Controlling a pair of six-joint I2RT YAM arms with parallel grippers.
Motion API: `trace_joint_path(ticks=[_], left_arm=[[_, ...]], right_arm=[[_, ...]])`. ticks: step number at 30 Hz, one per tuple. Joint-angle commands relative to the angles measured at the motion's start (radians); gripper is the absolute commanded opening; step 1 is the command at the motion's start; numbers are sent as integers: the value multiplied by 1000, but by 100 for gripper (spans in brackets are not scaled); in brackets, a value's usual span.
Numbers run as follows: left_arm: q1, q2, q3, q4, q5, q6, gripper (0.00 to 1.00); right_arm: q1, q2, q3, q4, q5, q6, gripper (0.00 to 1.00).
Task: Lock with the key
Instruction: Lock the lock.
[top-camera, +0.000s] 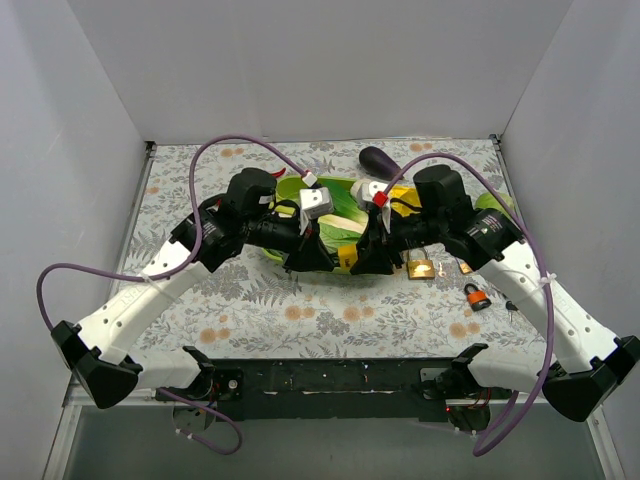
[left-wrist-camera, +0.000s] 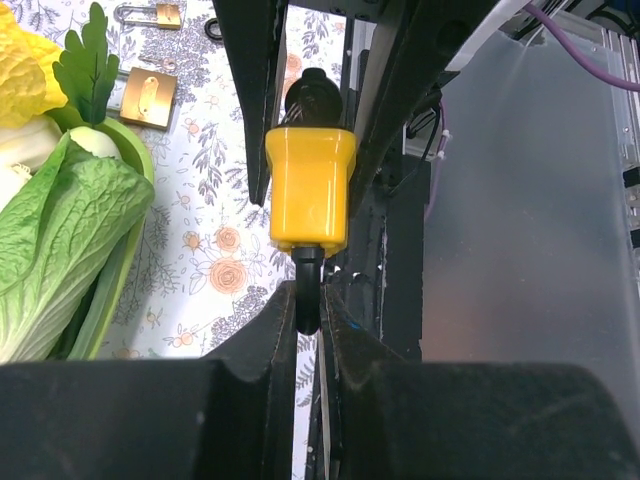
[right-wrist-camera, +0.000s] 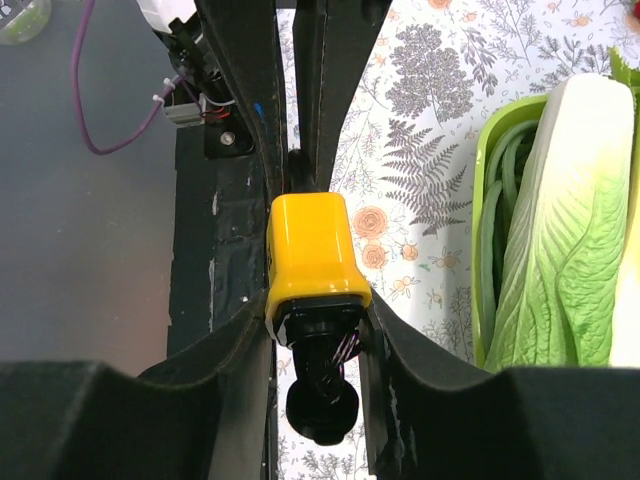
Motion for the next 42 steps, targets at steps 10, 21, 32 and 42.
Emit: trace_joint_path(ticks=[10, 21, 32, 42], left_arm=[[-98, 63, -26, 527, 75, -215, 0], [-106, 46, -67, 588, 81, -258, 0], [35, -72, -130, 352, 108, -79, 0], [35, -98, -147, 200, 89, 52, 0]], right_arm=[[119, 39, -67, 261, -91, 131, 1], [131, 58, -72, 300, -109, 154, 1], [-4, -17, -63, 27, -95, -41, 1], [-42, -17, -30, -30, -94, -73, 1]])
